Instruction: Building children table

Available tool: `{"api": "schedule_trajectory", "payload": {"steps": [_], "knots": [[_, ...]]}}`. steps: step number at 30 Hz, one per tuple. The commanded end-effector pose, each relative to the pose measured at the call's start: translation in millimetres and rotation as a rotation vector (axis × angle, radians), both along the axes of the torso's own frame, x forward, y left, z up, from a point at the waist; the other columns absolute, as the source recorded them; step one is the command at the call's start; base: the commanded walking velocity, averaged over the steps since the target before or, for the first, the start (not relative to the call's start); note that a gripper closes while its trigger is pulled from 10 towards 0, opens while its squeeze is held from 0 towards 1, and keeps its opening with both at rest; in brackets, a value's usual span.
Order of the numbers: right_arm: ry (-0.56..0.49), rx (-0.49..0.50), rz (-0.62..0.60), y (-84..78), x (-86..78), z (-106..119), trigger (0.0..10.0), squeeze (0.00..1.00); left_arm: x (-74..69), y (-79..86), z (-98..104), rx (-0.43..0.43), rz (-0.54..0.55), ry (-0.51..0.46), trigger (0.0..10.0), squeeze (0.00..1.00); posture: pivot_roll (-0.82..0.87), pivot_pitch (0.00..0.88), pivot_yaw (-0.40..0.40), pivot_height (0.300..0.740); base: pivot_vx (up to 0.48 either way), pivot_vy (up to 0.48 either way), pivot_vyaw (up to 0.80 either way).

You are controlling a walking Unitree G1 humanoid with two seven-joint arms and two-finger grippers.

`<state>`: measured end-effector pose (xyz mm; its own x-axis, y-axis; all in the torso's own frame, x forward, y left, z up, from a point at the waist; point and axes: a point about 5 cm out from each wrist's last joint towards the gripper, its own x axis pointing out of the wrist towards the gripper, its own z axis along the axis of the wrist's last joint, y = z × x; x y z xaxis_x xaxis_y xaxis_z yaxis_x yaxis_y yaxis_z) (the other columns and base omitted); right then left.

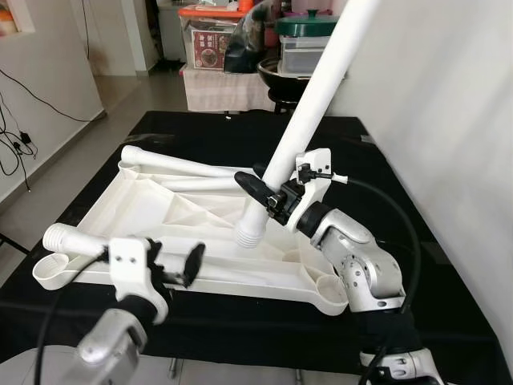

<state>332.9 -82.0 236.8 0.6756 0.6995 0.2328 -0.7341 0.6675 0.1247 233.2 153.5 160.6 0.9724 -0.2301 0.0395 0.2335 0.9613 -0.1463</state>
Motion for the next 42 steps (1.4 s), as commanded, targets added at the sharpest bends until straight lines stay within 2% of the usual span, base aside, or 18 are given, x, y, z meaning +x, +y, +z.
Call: {"api": "schedule_trajectory", "payload": {"steps": [1,4,8,16,19,23,26,27,28,30,33,37,40,42], "knots": [[-0.022,0.015,0.031,3.8,-4.6,3.6,10.0,0.0,-2.9,-1.6,1.0,0.013,0.01,-0.016,10.0,0.0,-0.02,0.123,-0.028,0.74,0.0,0.0,0.0],[-0.03,0.024,0.048,6.8,-7.1,4.9,10.0,0.0,-3.4,2.0,3.8,-0.007,0.024,-0.027,10.0,0.0,-0.03,0.13,-0.029,0.74,0.0,-0.36,0.0],[-0.042,0.018,0.068,9.9,-9.7,6.6,10.0,0.0,-3.9,-2.5,3.3,-0.012,0.006,-0.02,10.0,0.0,-0.03,0.14,-0.026,0.74,0.0,-0.472,0.0],[-0.067,-0.006,0.096,9.4,-12.3,8.2,10.0,0.0,-5.3,-5.7,3.0,-0.008,-0.005,-0.023,10.0,0.0,-0.02,0.147,-0.032,0.74,0.0,0.0,0.0],[-0.091,-0.025,0.141,8.4,-15.5,9.7,10.0,0.0,-8.2,-10.7,2.7,0.031,-0.061,-0.03,10.0,0.0,-0.01,0.148,-0.033,0.74,0.0,0.0,0.0],[-0.118,-0.09,0.238,-1.5,-22.9,9.1,10.0,0.0,-18.5,-20.2,-0.2,0.095,-0.171,-0.018,10.0,0.0,-0.01,0.146,-0.036,0.74,0.0,0.0,0.0],[-0.148,-0.176,0.318,-14.9,-29.8,4.8,10.0,0.0,-27.3,-25.9,-3.4,0.132,-0.256,0.006,10.0,0.0,-0.01,0.146,-0.036,0.74,0.0,0.0,0.0],[-0.148,-0.176,0.318,-14.9,-29.8,4.8,10.0,0.0,-27.3,-25.9,-3.4,0.132,-0.256,0.006,10.0,0.0,-0.01,0.146,-0.036,0.74,0.0,0.0,0.0],[-0.18,-0.229,0.396,-25.9,-37.6,2.7,10.0,0.0,-36.3,-30.8,-7.8,0.17,-0.331,0.026,10.0,0.0,-0.02,0.145,-0.035,0.74,0.0,0.0,0.0],[-0.18,-0.229,0.396,-25.9,-37.6,2.7,10.0,0.0,-36.3,-30.8,-7.8,0.17,-0.331,0.026,10.0,0.0,-0.02,0.145,-0.035,0.74,0.0,0.0,0.0],[-0.173,-0.289,0.418,-42.9,-36.3,1.4,10.0,0.0,-47.1,-33.0,-13.3,0.204,-0.381,0.05,10.0,0.0,-0.01,0.15,-0.039,0.74,0.0,0.0,0.0],[-0.165,-0.301,0.411,-50.5,-32.8,2.1,10.0,0.0,-49.2,-33.2,-14.4,0.226,-0.379,0.046,10.0,0.0,-0.01,0.15,-0.039,0.74,0.0,0.0,0.0],[-0.127,-0.226,0.398,-52.8,-29.5,6.0,10.0,0.0,-47.2,-33.4,-10.5,0.241,-0.325,0.027,10.0,0.0,0.0,0.169,-0.042,0.74,0.0,0.0,0.0],[-0.112,-0.201,0.438,-48.7,-34.1,3.6,10.0,0.0,-48.3,-34.5,-8.9,0.239,-0.328,0.022,10.0,0.0,0.0,0.179,-0.043,0.74,0.0,-0.48,0.0]]}}
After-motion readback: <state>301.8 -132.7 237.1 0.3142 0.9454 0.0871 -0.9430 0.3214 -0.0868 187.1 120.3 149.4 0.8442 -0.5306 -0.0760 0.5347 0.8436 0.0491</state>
